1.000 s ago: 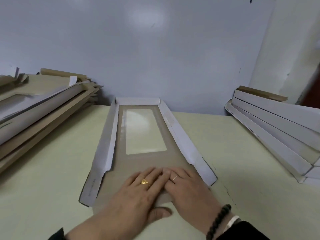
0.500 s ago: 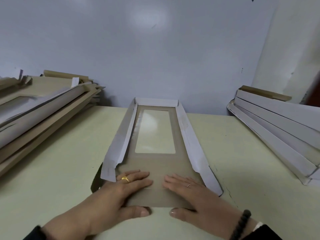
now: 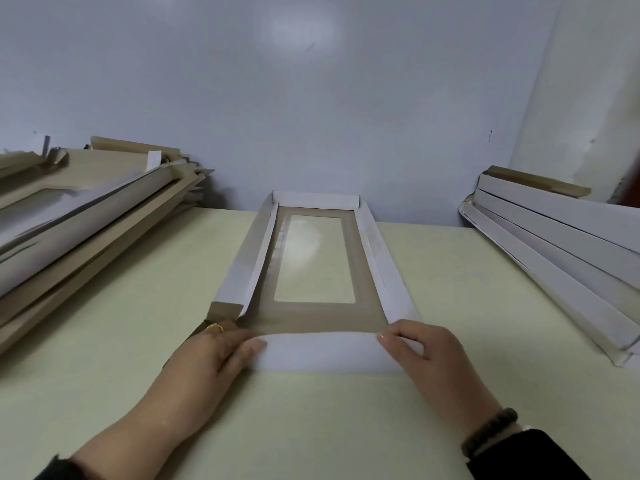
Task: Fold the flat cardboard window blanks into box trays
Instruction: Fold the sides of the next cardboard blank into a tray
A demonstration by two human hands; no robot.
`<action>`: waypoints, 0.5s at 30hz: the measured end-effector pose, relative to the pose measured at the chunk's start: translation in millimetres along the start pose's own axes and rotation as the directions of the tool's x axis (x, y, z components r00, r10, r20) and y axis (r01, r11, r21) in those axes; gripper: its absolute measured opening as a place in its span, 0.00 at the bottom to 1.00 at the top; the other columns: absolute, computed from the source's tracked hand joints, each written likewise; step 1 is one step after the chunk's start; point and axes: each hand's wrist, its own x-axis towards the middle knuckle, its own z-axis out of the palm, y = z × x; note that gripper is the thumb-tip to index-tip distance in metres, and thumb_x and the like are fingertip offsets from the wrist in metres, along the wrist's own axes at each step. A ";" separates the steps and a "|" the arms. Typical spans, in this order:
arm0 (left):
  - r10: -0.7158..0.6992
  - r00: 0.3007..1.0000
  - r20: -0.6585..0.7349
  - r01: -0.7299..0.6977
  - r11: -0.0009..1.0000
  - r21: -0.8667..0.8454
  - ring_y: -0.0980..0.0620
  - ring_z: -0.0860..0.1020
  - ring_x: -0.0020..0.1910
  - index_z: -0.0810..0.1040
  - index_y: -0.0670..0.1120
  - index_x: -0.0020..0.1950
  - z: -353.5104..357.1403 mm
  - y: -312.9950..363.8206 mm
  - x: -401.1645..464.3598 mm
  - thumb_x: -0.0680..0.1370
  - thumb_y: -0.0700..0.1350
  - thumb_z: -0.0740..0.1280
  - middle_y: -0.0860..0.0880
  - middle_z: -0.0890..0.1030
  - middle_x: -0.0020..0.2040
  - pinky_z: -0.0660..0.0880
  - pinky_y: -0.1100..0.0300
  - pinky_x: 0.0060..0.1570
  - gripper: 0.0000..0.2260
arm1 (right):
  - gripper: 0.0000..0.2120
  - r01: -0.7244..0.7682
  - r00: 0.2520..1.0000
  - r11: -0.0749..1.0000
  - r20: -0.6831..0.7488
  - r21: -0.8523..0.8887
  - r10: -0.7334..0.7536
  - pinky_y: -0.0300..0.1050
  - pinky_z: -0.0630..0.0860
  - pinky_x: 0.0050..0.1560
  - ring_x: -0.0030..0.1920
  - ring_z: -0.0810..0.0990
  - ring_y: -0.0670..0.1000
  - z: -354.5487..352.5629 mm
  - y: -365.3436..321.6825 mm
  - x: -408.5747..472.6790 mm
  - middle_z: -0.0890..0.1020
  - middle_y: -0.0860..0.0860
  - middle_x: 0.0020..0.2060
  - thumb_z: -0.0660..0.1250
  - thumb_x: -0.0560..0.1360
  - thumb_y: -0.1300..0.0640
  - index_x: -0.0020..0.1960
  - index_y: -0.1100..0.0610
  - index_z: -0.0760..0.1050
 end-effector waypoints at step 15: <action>0.283 0.957 0.072 -0.245 0.645 0.723 0.49 0.80 0.34 0.84 0.45 0.48 10.3 18.4 4.3 0.66 0.39 0.50 0.47 0.82 0.39 0.73 0.60 0.36 0.24 | 0.20 0.294 0.955 0.760 0.199 -0.580 -0.218 0.43 0.74 0.48 0.45 0.82 0.52 17.8 -8.9 4.5 0.83 0.49 0.45 0.72 0.60 0.71 0.48 0.55 0.81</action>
